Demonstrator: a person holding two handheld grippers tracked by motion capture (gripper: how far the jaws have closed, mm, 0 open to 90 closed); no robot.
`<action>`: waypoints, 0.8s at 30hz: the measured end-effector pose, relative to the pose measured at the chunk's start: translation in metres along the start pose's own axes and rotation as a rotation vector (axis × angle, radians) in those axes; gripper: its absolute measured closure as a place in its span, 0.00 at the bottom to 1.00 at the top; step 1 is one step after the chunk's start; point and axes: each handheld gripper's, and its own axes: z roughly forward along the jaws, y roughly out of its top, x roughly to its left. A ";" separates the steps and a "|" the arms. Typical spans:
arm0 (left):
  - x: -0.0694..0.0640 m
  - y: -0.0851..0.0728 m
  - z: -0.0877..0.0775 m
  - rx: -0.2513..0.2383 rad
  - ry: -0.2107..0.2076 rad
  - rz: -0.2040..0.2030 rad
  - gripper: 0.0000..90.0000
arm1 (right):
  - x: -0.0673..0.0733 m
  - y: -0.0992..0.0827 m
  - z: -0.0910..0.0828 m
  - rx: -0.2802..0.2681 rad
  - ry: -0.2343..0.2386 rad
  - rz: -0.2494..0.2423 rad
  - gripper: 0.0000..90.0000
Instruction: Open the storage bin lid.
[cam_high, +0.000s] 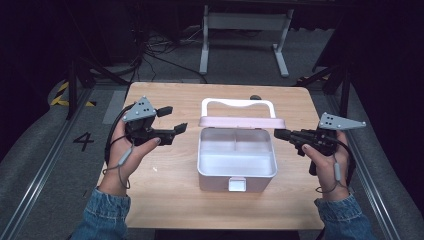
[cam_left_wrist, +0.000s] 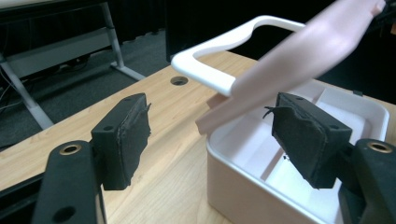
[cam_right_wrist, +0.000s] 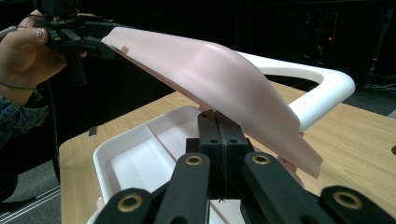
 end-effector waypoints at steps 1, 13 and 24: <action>-0.001 -0.002 0.000 0.002 -0.002 0.002 0.32 | -0.001 0.000 0.000 -0.002 0.000 -0.002 1.00; -0.016 -0.001 0.035 -0.029 -0.036 0.028 0.29 | -0.002 0.001 0.000 -0.002 -0.005 0.006 1.00; -0.030 0.012 0.063 -0.070 -0.069 0.056 0.31 | -0.004 0.001 0.000 -0.006 0.002 0.016 1.00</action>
